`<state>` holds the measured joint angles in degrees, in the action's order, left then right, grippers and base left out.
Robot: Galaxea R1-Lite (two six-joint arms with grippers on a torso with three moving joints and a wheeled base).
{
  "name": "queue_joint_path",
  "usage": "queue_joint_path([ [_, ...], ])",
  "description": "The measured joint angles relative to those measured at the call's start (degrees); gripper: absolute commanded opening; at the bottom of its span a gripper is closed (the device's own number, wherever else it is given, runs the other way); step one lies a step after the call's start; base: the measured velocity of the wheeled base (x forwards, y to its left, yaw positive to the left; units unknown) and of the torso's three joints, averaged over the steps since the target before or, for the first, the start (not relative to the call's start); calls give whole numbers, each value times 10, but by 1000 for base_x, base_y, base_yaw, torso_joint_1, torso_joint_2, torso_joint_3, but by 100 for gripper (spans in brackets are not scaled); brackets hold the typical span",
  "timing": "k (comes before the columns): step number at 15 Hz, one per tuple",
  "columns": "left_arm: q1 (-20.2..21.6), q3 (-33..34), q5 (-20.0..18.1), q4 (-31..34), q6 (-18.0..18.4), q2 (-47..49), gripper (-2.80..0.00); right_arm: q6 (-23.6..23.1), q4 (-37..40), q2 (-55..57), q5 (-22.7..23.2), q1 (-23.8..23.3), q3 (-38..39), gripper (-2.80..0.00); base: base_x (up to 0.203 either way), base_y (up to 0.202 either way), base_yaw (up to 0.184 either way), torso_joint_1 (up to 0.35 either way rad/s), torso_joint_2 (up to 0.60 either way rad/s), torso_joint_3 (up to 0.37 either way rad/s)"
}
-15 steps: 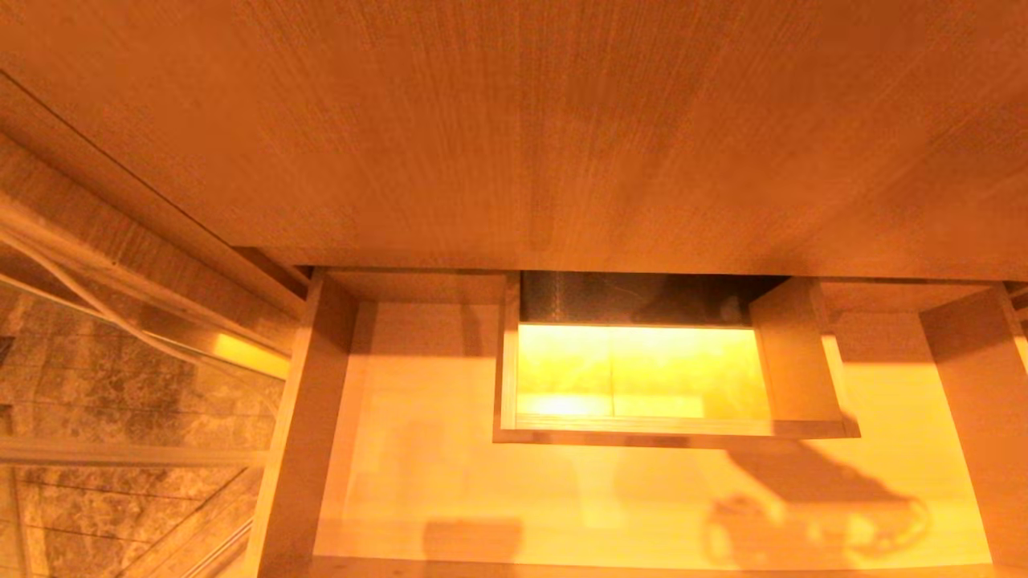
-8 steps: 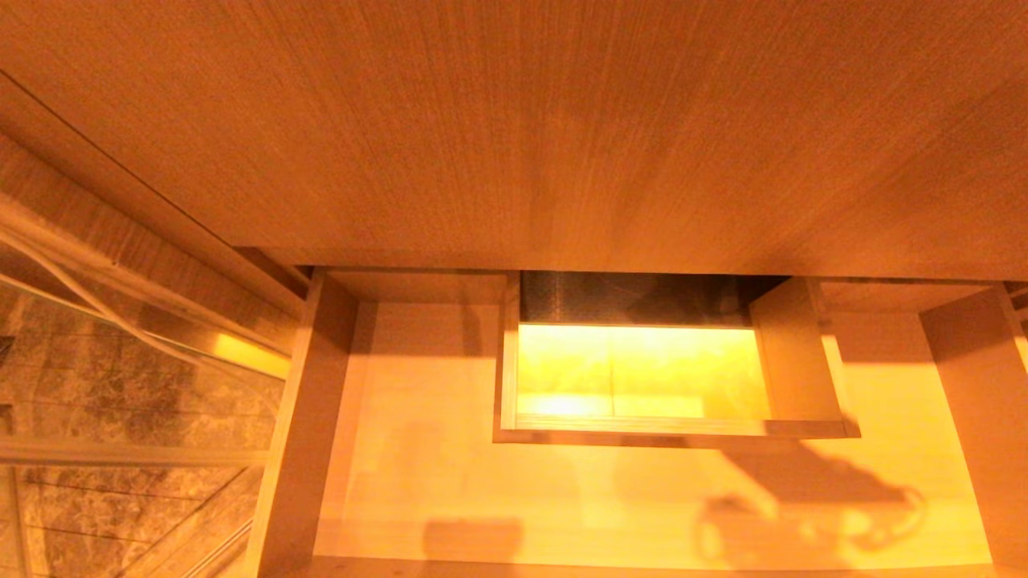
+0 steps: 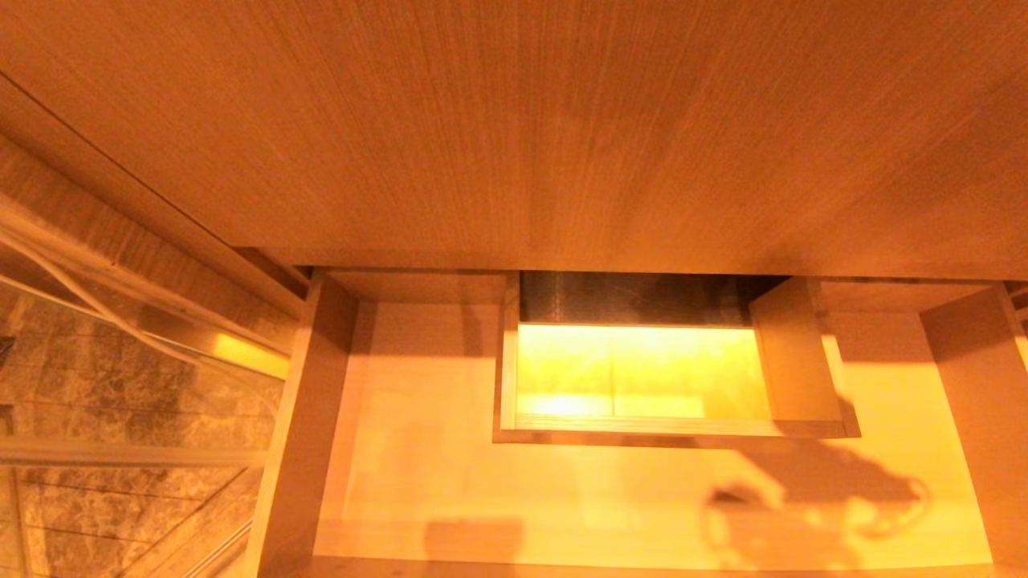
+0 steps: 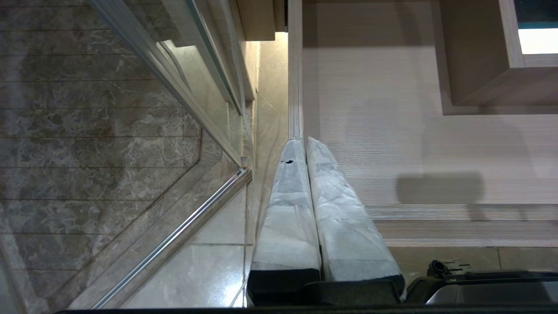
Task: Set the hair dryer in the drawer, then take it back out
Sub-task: Place it on the countertop
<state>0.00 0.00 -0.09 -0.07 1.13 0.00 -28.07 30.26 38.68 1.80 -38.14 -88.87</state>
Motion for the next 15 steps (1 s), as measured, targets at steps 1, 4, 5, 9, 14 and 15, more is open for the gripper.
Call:
queue_joint_path([
  [1, 0, 0, 0, 0, 0, 0, -280, 1, -1, -1, -1, 0, 3, -280, 0, 0, 0, 0, 0, 0],
  [4, 0, 0, 0, 0, 0, 0, -280, 3, -2, 1, -2, 0, 2, -280, 0, 0, 0, 0, 0, 0],
  [5, 0, 0, 0, 0, 0, 0, -280, 4, 1, 0, -3, 0, 3, -280, 0, 0, 0, 0, 0, 0],
  [9, 0, 0, 0, 0, 0, 0, -280, 6, 1, 1, -4, 0, -4, -280, 0, 0, 0, 0, 0, 0],
  [14, 0, 0, 0, 0, 0, 0, -280, 4, 2, -3, -4, 1, -9, -280, 0, 0, 0, 0, 0, 0],
  [15, 0, 0, 0, 0, 0, 0, -280, 4, 1, -3, -3, 1, -9, -280, 0, 0, 0, 0, 0, 0],
])
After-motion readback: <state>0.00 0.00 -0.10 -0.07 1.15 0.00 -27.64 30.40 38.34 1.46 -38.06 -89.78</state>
